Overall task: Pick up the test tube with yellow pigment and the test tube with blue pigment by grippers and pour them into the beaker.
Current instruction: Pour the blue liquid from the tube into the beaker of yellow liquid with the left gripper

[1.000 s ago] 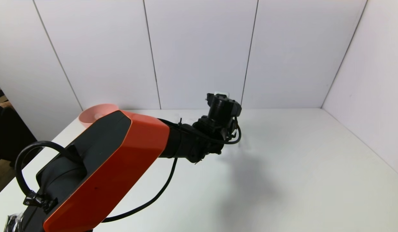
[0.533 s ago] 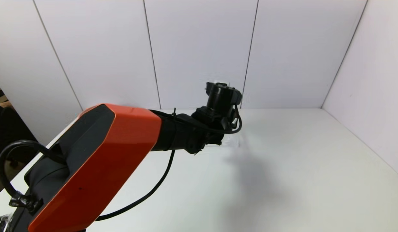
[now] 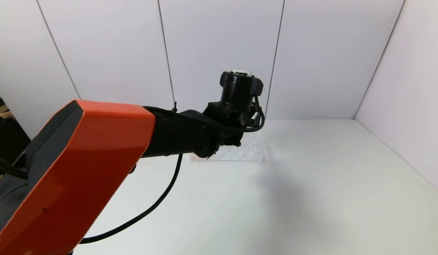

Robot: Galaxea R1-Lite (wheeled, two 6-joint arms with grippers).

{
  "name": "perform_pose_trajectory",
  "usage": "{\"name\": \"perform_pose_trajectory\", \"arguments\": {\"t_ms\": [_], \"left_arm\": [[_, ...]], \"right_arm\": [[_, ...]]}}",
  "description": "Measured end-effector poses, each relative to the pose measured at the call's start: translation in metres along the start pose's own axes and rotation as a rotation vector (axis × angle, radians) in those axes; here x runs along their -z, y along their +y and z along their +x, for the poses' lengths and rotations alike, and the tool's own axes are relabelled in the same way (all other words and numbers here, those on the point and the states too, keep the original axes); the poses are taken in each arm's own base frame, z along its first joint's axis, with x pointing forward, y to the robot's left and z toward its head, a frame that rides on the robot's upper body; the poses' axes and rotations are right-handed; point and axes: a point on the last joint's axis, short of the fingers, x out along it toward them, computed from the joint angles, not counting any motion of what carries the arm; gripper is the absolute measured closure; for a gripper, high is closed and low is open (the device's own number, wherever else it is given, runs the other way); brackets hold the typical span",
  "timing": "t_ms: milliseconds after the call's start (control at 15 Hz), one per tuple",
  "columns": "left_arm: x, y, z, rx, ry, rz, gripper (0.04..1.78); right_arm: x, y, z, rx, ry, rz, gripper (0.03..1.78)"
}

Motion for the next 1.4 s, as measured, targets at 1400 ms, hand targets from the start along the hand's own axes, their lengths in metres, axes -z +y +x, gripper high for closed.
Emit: {"name": "perform_pose_trajectory", "arguments": {"t_ms": [1400], "left_arm": [[-0.116, 0.241, -0.143, -0.153, 0.005, 0.018, 1.38]], "right_arm": [[0.0, 0.0, 0.0, 0.0, 0.0, 0.0, 0.04]]}}
